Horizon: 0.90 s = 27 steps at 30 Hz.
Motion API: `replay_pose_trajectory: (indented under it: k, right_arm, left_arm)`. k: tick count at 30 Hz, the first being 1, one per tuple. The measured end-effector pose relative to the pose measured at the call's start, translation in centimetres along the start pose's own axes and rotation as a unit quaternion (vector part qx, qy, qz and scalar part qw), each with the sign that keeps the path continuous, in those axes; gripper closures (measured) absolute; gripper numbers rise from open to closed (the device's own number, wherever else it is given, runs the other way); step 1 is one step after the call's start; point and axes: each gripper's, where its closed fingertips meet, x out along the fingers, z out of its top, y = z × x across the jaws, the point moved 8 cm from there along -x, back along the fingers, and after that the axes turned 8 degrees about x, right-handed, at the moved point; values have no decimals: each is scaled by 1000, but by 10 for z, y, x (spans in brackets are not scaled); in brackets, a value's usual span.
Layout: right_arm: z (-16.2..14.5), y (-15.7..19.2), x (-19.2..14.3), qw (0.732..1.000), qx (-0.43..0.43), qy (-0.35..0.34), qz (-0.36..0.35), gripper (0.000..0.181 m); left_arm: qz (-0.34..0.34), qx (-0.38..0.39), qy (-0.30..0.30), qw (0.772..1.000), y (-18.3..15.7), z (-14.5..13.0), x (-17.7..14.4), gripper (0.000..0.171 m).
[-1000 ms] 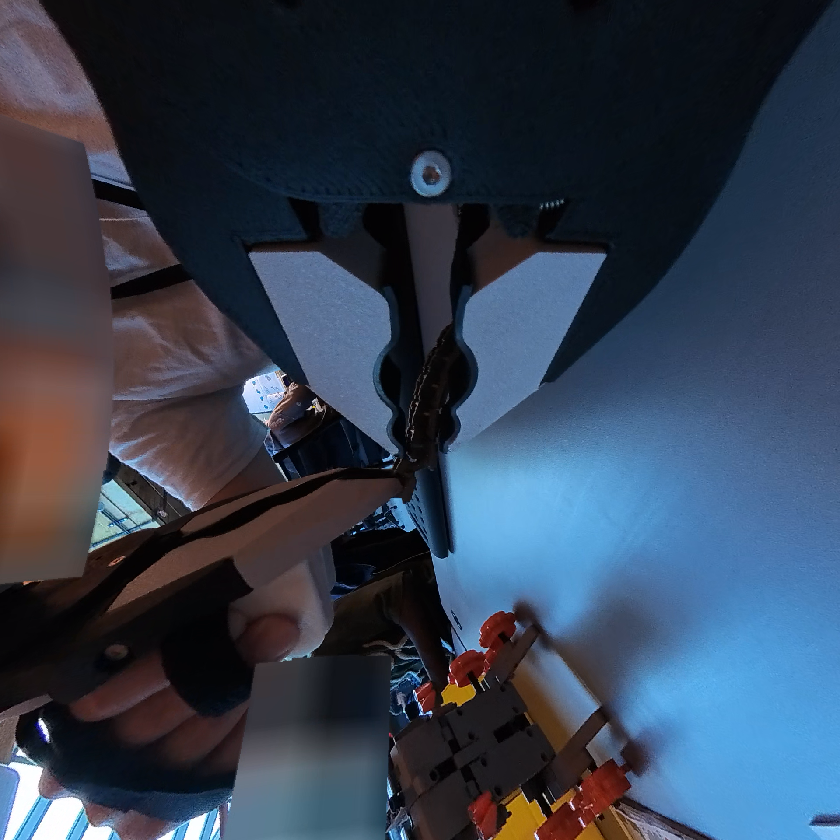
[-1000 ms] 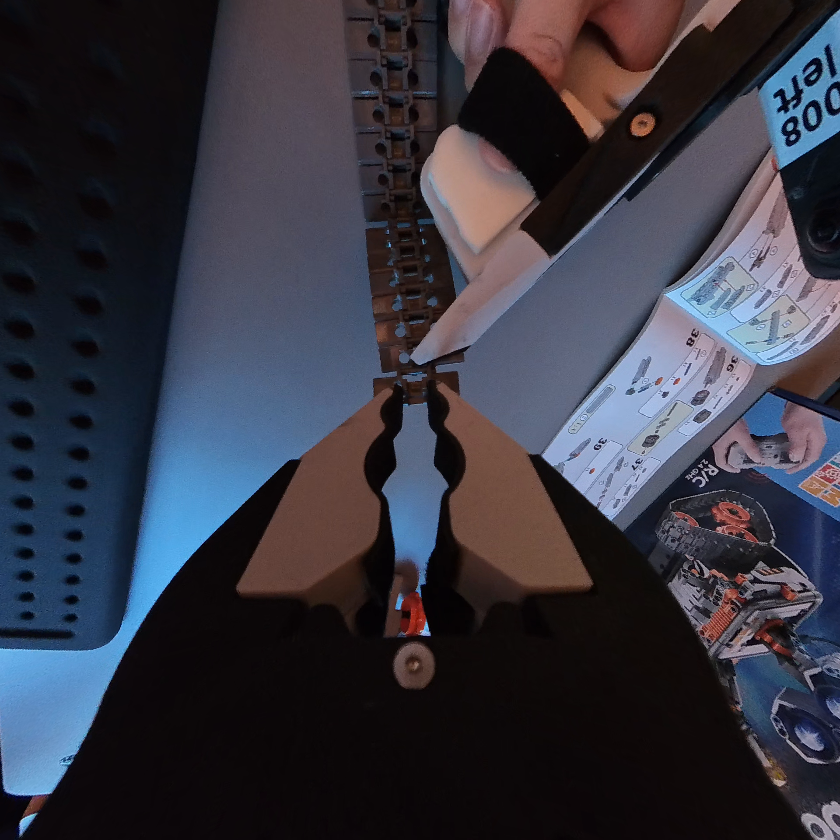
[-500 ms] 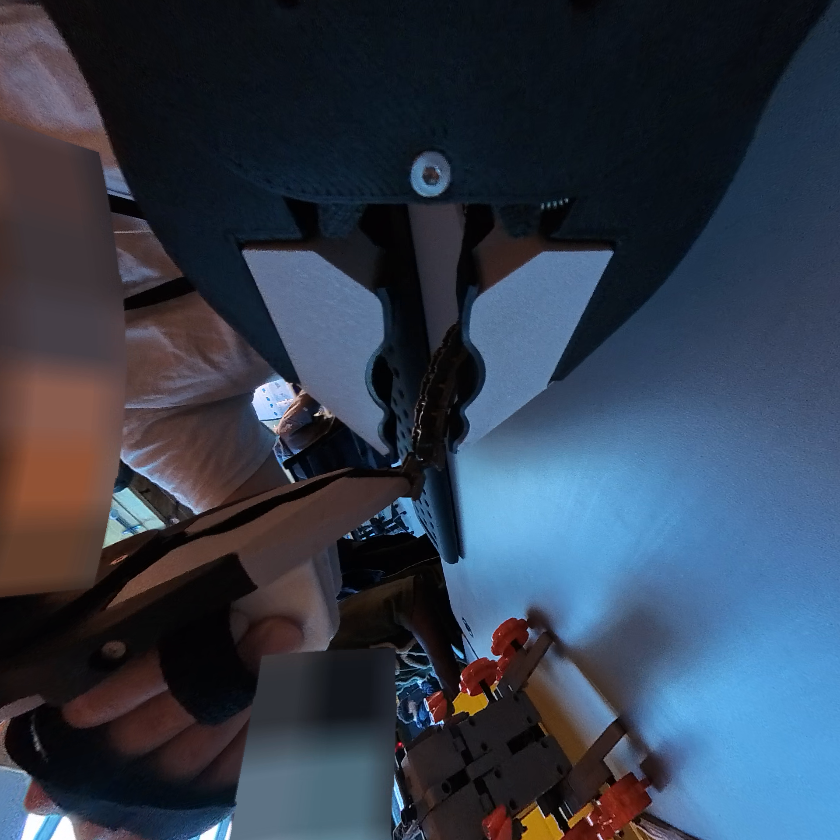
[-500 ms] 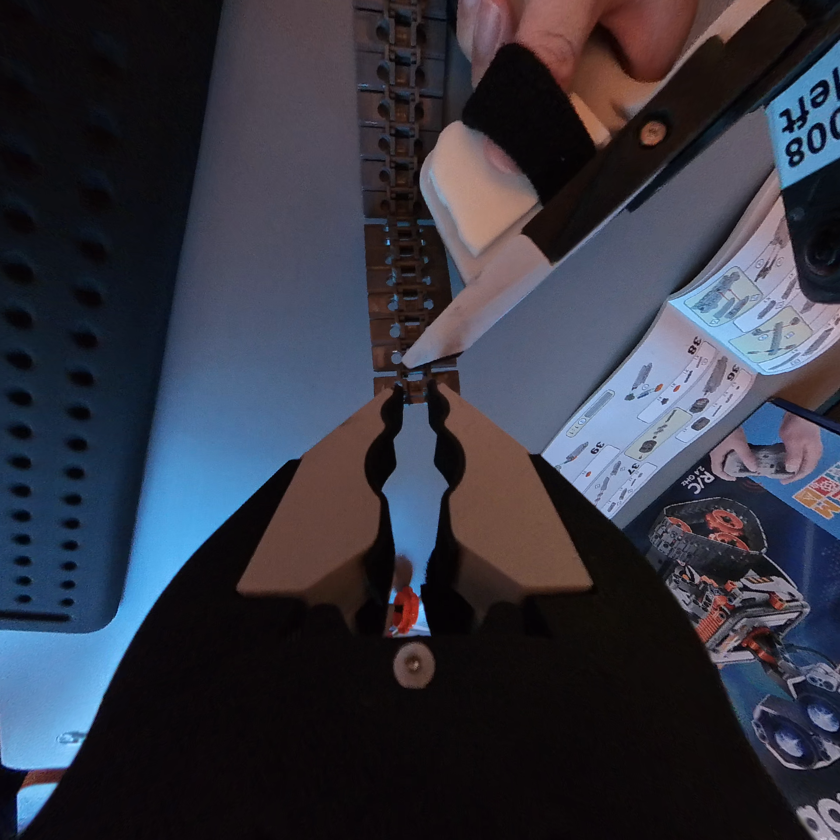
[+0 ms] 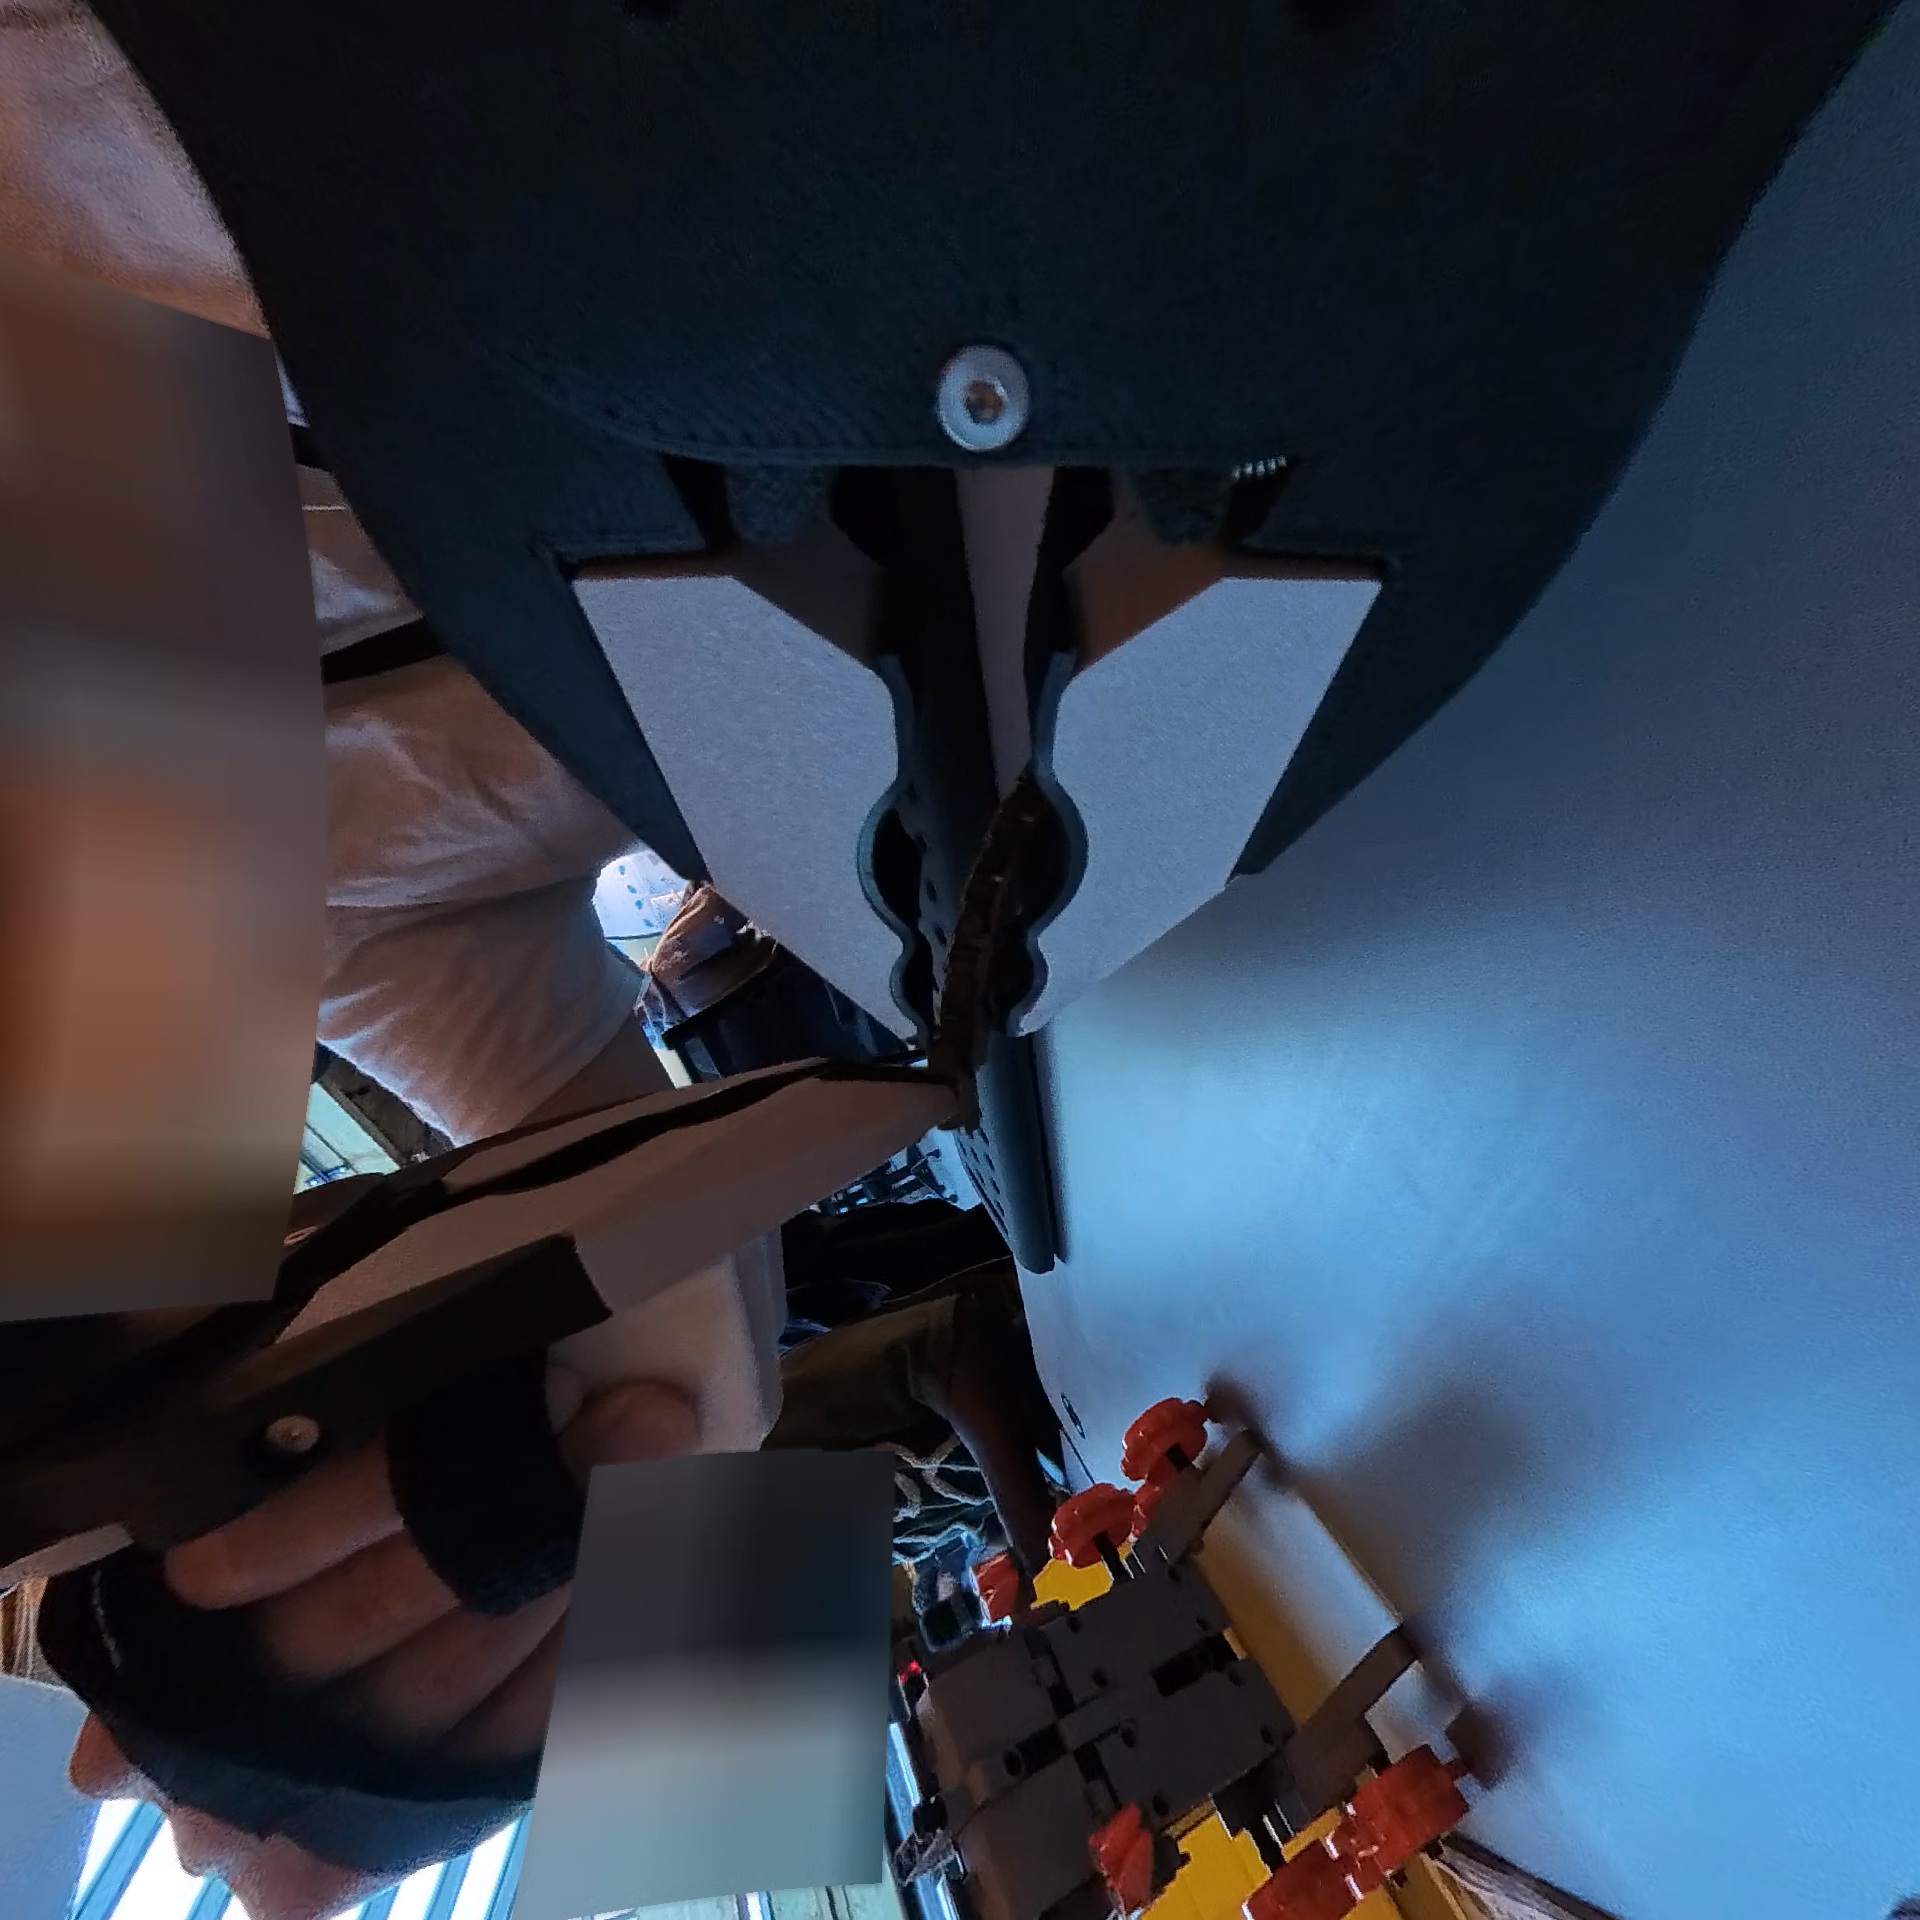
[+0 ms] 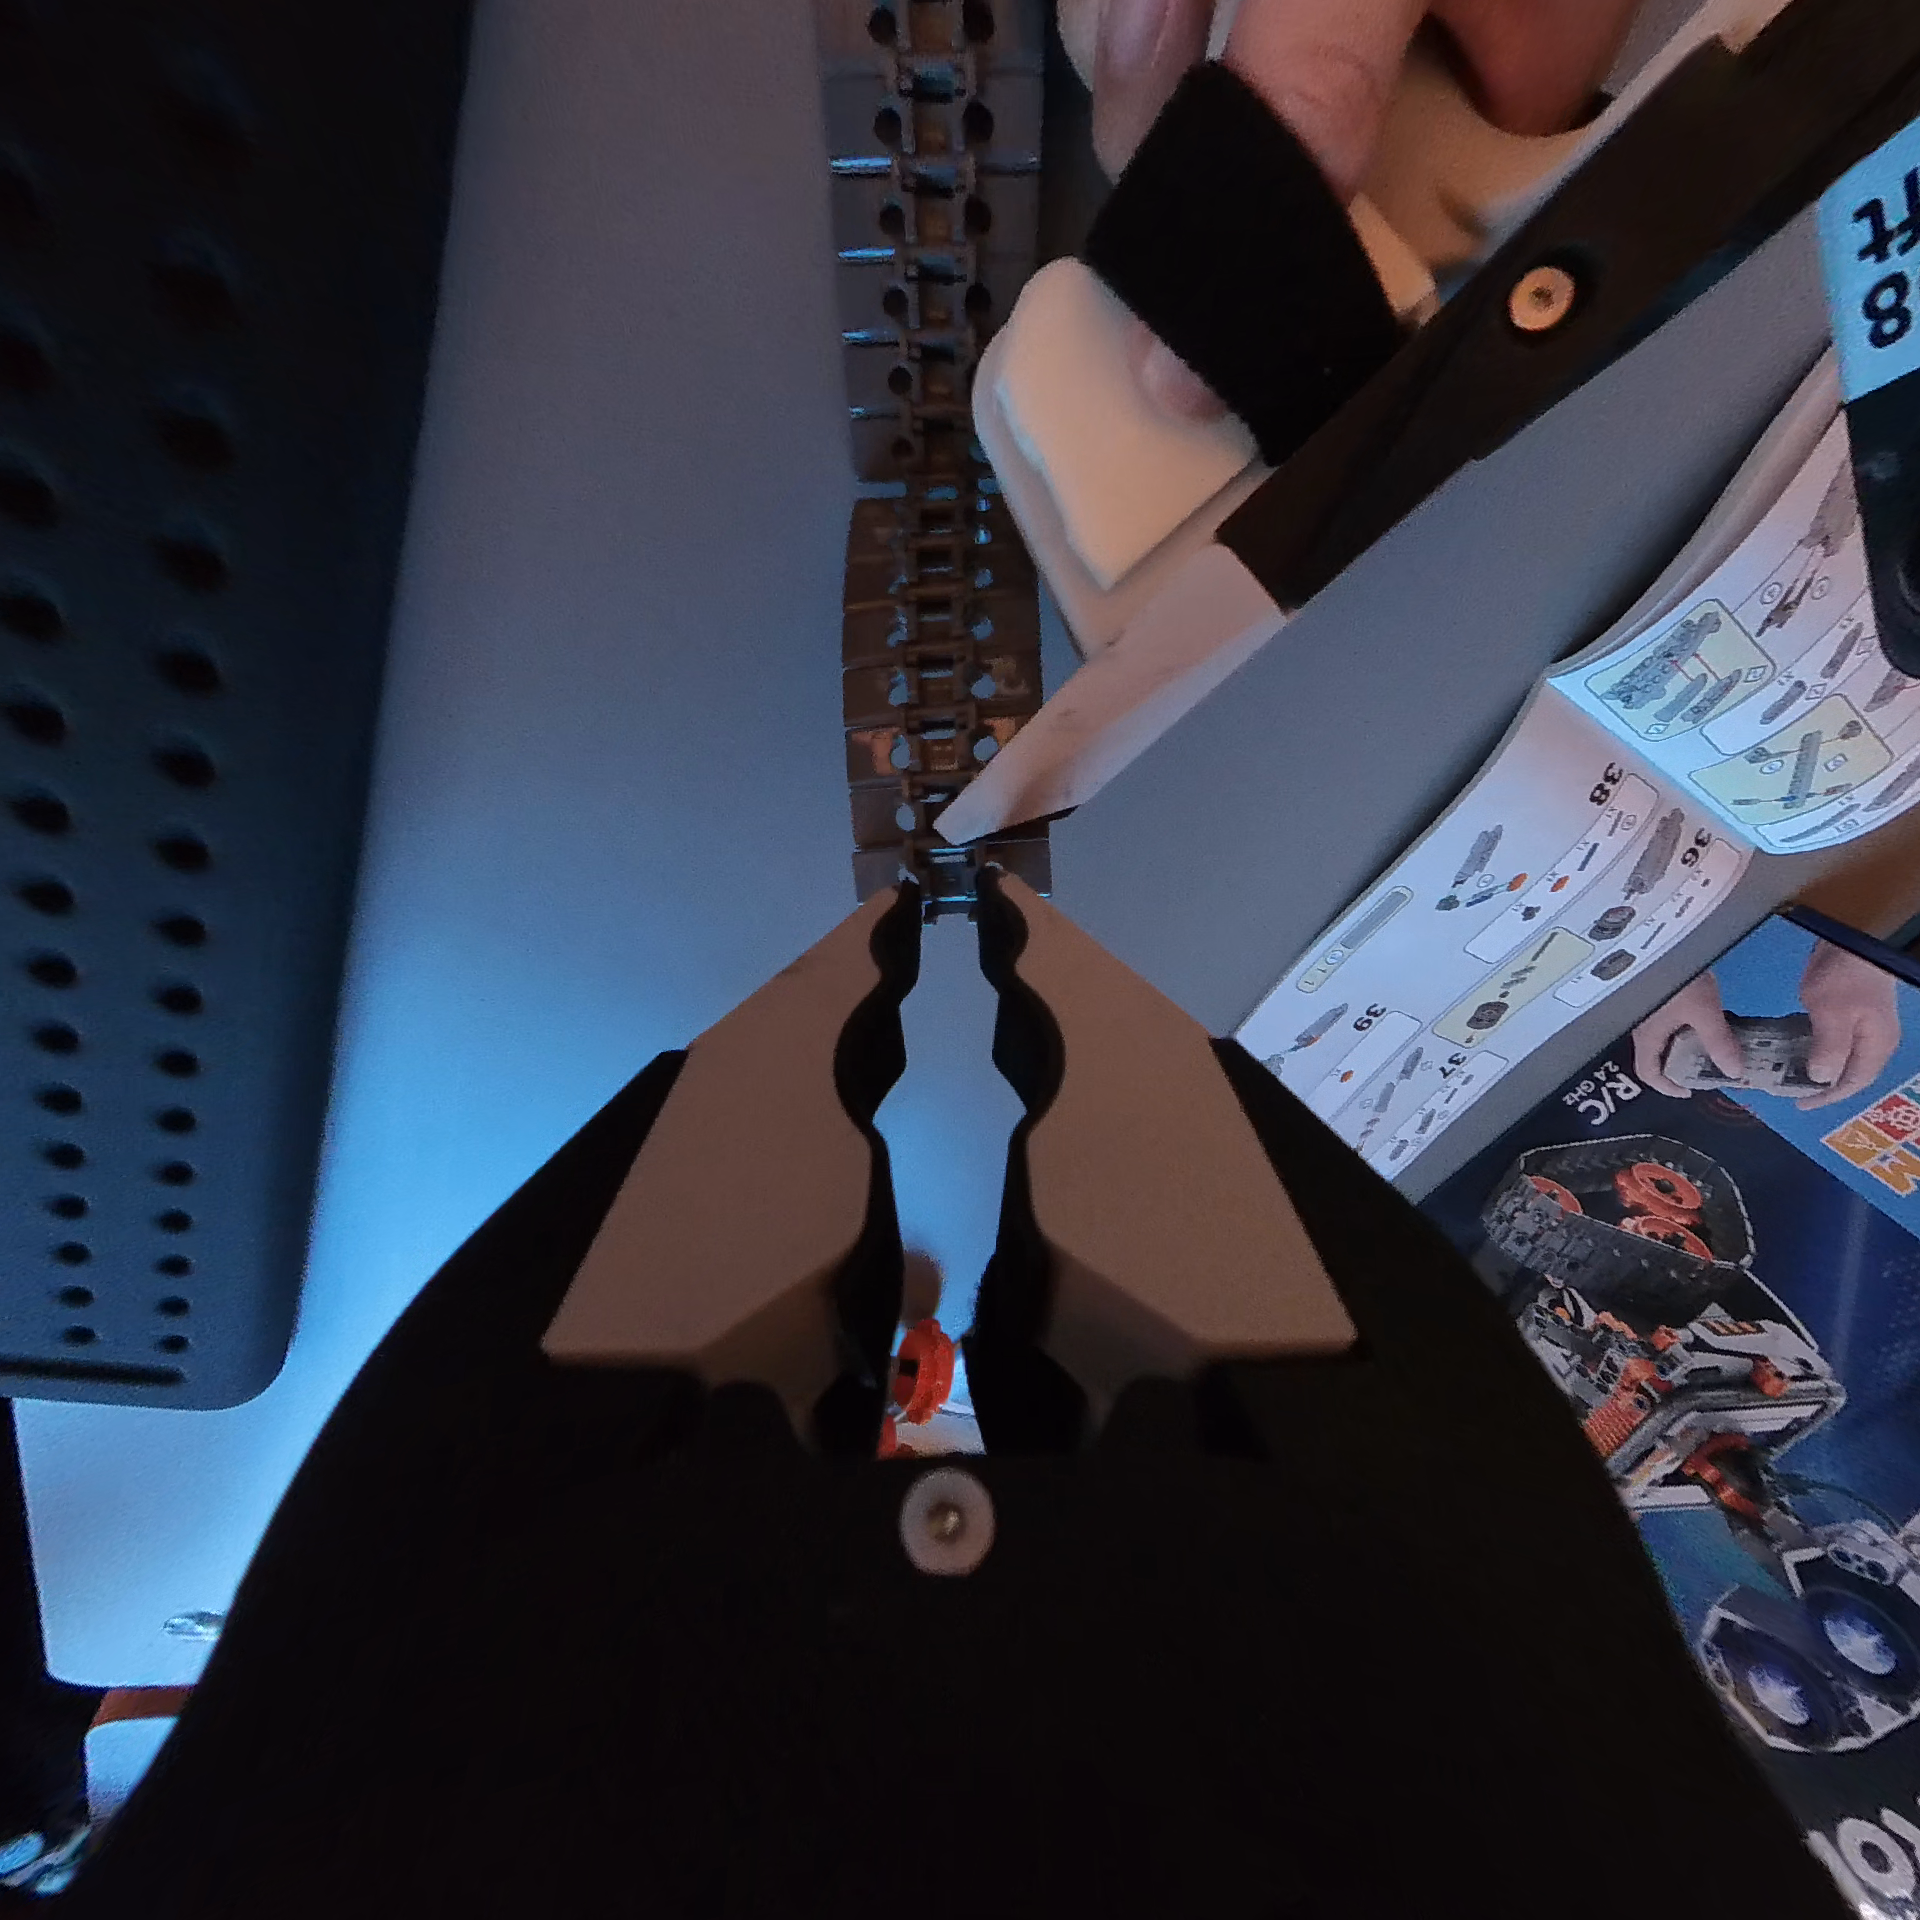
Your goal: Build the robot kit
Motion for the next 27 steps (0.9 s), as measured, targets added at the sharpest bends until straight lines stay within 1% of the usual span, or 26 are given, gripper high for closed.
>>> replay_pose_trajectory:
  k: [5, 8, 12, 14, 16, 18, 20, 21, 22, 23, 24, 25, 27]
  right_arm:
    - [1, -1, 1, 1000, 2, 10, -9, 171]
    - [2, -3, 2, 1000, 16, 12, -11, 171]
    - [0, -7, 1, 999, 38, 2, -13, 171]
    - [-1, -7, 2, 999, 43, -4, -8, 171]
    - [-3, -7, 2, 999, 45, -9, -9, 171]
    - [-5, -9, 1, 998, 56, -20, -19, 170]
    - [-9, -12, -5, 995, 81, -47, -36, 167]
    - [-14, -14, -10, 991, 102, -66, -56, 166]
    - [-21, -17, -15, 983, 135, -96, -79, 164]
    - [-27, -19, -21, 968, 184, -142, -92, 161]
    - [-32, -18, -26, 946, 240, -202, -83, 159]
    - [-38, -15, -28, 915, 299, -264, -65, 156]
    - [-50, -7, -23, 839, 401, -367, -25, 151]
  left_arm:
    - [1, -1, -10, 1000, 0, 1, 0, 153]
    - [10, -6, -24, 1000, 1, 2, -1, 152]
    - [23, -5, -38, 999, 1, 2, -2, 161]
    - [28, 9, -33, 999, 0, 2, -2, 162]
    - [25, 6, -32, 999, 0, 2, -2, 163]
    - [18, 1, -41, 999, 0, 4, -4, 164]
    - [19, 4, -43, 999, 0, 4, -6, 164]
    - [24, 7, -42, 999, 0, 3, -7, 163]
    - [21, 11, -44, 999, -1, 3, -7, 163]
    - [20, 15, -44, 999, -2, 3, -6, 163]
    - [22, 19, -43, 999, -2, 3, -6, 163]
    - [22, 23, -42, 999, -3, 3, -6, 163]
    - [23, 36, -39, 998, -5, 3, -6, 163]
